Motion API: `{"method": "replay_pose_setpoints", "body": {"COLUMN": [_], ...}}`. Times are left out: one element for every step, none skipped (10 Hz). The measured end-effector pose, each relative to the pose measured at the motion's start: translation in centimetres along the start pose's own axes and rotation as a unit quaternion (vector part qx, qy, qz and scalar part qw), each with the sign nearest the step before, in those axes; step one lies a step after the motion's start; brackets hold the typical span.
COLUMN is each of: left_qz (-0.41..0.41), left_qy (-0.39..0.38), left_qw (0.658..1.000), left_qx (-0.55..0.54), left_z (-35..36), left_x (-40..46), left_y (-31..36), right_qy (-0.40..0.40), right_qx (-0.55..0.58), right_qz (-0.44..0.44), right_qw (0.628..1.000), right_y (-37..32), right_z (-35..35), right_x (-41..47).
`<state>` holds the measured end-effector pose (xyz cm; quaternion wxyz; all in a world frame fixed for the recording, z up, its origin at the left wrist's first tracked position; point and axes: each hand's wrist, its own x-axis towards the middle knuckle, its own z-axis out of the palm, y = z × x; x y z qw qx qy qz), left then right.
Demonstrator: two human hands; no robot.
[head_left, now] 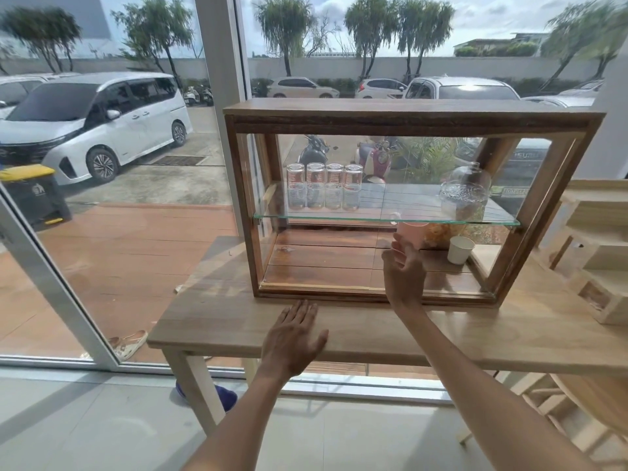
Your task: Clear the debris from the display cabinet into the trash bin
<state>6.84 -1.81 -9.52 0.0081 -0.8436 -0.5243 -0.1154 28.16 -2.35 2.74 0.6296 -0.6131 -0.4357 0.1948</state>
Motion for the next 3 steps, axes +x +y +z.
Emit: {"method": "replay_pose_setpoints", "body": {"left_qz": [-0.002,0.0,-0.002], "left_qy": [-0.003,-0.002,-0.007], "left_qw": [1.0,1.0,1.0], "left_qx": [-0.004,-0.009,-0.015], "left_z": [-0.2,0.0,-0.1], "left_x": [0.0,-0.1,0.0], "left_y": [0.0,-0.1,0.0], "right_qy": [-0.017,-0.03,0.006], "right_qx": [-0.003,-0.011,0.05], "right_qz": [0.009,-0.006,-0.085], "right_qw": [1.0,0.999,0.995], "right_y": [-0.8,-1.4,-4.0], "right_z": [0.2,-0.4,-1.7], "right_x": [-0.7,-0.9,-0.5]}}
